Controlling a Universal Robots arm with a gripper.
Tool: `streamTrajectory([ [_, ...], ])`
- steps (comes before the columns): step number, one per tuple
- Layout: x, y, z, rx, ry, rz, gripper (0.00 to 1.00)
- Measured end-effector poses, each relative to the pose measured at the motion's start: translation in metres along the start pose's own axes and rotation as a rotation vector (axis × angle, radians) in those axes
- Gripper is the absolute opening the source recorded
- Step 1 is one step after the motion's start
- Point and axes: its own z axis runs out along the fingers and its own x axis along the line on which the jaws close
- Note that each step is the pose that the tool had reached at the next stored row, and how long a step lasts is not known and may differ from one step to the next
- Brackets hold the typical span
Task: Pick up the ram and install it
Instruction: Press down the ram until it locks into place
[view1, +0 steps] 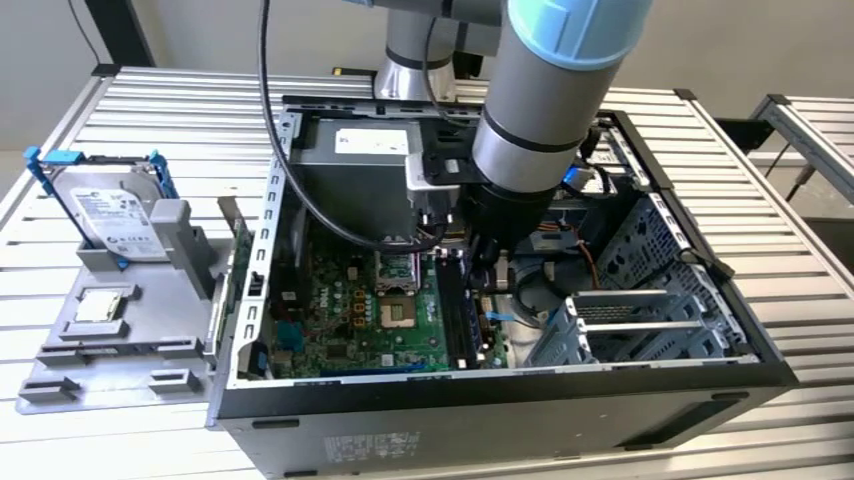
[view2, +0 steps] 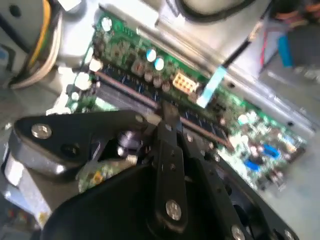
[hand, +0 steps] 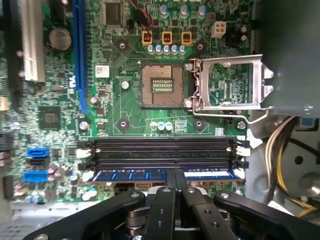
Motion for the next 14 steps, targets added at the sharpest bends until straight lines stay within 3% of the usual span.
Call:
streamTrajectory([
  [9, -0.0012, 0.0001, -0.0408, 0.0, 0.0, 0.0, 0.0],
  [14, -0.0013, 0.0001, -0.042, 0.0, -0.0001, 0.0, 0.0],
])
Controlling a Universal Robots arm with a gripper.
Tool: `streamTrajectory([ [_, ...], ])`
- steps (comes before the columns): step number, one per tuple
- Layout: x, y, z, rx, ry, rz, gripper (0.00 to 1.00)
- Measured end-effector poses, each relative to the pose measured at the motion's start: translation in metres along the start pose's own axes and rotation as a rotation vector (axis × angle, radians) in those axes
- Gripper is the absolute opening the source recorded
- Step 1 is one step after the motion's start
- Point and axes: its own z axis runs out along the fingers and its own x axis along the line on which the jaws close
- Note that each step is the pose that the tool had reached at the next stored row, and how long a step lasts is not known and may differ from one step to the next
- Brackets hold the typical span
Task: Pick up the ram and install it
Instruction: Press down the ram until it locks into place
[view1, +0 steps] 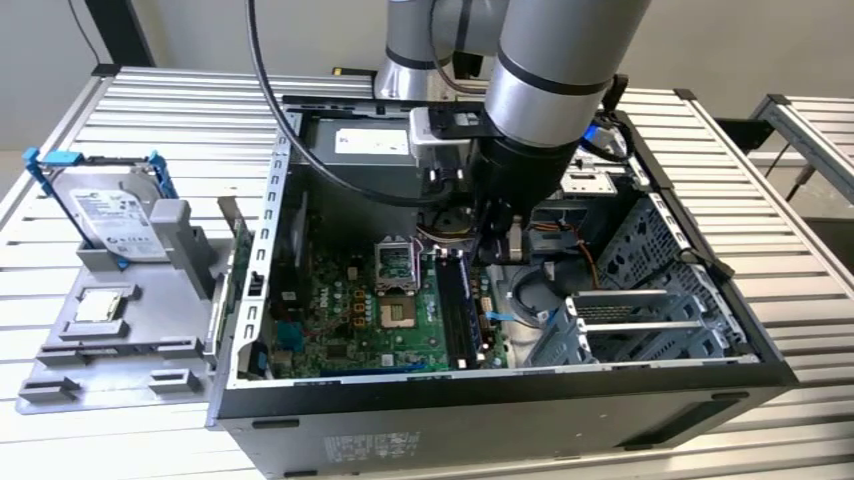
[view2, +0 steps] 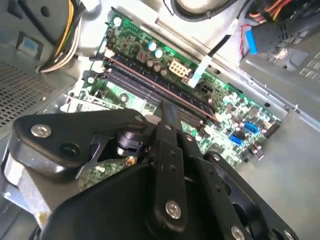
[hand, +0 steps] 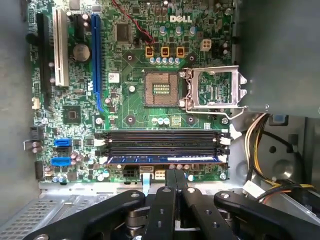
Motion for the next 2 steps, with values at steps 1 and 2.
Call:
streamTrajectory([
  [1, 0.0, 0.0, -0.0002, -0.0001, 0.0003, 0.0, 0.0],
  [2, 0.0, 0.0, -0.0002, 0.0, 0.0001, 0.0, 0.0],
])
